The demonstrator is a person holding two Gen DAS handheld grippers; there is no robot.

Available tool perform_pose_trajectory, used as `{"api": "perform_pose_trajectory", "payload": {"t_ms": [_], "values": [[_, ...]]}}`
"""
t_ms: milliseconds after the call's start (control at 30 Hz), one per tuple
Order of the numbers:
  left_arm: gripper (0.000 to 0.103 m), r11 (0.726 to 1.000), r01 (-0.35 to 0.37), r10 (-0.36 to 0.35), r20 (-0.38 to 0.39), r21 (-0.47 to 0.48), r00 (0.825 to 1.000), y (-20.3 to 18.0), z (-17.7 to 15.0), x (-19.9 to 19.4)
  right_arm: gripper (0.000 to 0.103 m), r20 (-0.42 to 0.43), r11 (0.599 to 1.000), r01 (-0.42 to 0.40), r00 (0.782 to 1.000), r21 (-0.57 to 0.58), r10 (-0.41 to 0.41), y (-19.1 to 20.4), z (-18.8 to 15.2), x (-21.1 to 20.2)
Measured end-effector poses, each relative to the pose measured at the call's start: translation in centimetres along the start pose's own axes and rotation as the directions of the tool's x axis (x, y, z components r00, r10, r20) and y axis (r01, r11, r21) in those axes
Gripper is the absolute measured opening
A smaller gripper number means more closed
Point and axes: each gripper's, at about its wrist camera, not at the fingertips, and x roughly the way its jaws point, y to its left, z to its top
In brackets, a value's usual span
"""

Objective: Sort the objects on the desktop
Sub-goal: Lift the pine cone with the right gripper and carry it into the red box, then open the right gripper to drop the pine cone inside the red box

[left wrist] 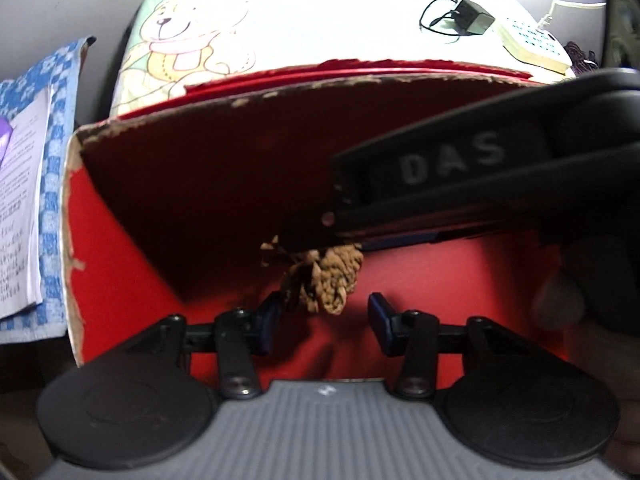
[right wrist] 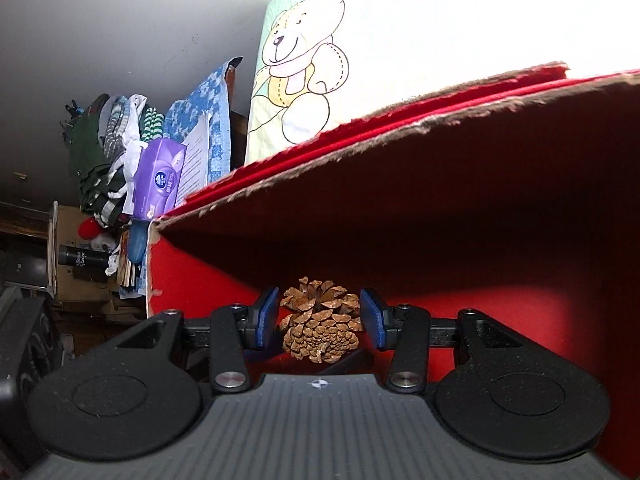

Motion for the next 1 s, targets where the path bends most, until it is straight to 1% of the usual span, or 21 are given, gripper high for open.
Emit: {"api": "perform_pose_trajectory", "payload": {"t_ms": [133,233,300,333,367,433,600,700,733,767,833,867,1000], "values": [[0.047,1.000,-0.025,0.025,0.013,-0.016,1.000,0.5,-0.6,-0.5,0.048,-0.026,1.000,-0.016,1.000,0.020,0.016,-0.4,0.6,1.3],[0.048,1.000,0.002,-0.001,0.029,-0.026,1.000,0.3,-1.2,-1.5,0.048,-0.040,0.998,-0.033,0.999,0.044,0.035,-0.8,0.8,2.0],[0.048,1.000,0.006,-0.005,0.049,-0.019,0.999,0.0,-1.7,-2.2,0.048,-0.047,0.997,-0.047,0.998,0.057,0.050,-1.0,0.8,2.4],[0.046,1.000,0.009,-0.008,0.061,-0.018,0.998,0.1,-1.8,-2.5,0.048,-0.052,0.996,-0.062,0.997,0.065,0.065,-1.0,0.8,2.6],[0.046,1.000,-0.002,0.003,0.071,-0.017,0.997,0.1,-1.9,-2.7,0.048,-0.054,0.995,-0.073,0.996,0.072,0.077,-1.0,0.9,2.9],[0.044,1.000,0.005,-0.004,0.077,-0.019,0.997,0.3,-2.3,-2.7,0.048,-0.056,0.993,-0.090,0.994,0.076,0.094,-0.9,0.9,3.1],[0.044,0.999,-0.004,0.006,0.068,-0.038,0.998,0.0,-1.8,-2.2,0.049,-0.095,0.984,-0.155,0.982,0.085,0.162,-1.1,1.0,3.6],[0.045,0.999,-0.013,0.015,0.060,-0.043,0.998,-0.1,-1.5,-1.6,0.054,-0.128,0.978,-0.197,0.970,0.074,0.205,-0.9,1.0,3.8],[0.045,0.999,-0.019,0.021,0.062,-0.045,0.998,-0.2,-1.5,-1.5,0.055,-0.130,0.978,-0.199,0.970,0.064,0.206,-0.7,0.9,3.8],[0.046,0.999,-0.029,0.032,0.061,-0.044,0.998,-0.4,-1.5,-1.3,0.055,-0.116,0.981,-0.186,0.975,0.051,0.190,-0.6,0.9,3.5],[0.045,0.998,-0.032,0.034,0.037,-0.052,0.999,-0.5,-1.3,-0.9,0.055,-0.094,0.981,-0.187,0.977,0.047,0.191,-0.7,0.9,3.2],[0.046,0.998,-0.030,0.032,0.032,-0.055,0.999,-0.5,-1.3,-0.8,0.054,-0.094,0.980,-0.194,0.976,0.051,0.198,-0.8,0.9,3.1],[0.049,0.997,-0.051,0.052,0.024,-0.051,0.998,-0.9,-1.3,-0.7,0.051,-0.109,0.983,-0.176,0.978,0.050,0.181,-0.8,0.7,3.3]]}}
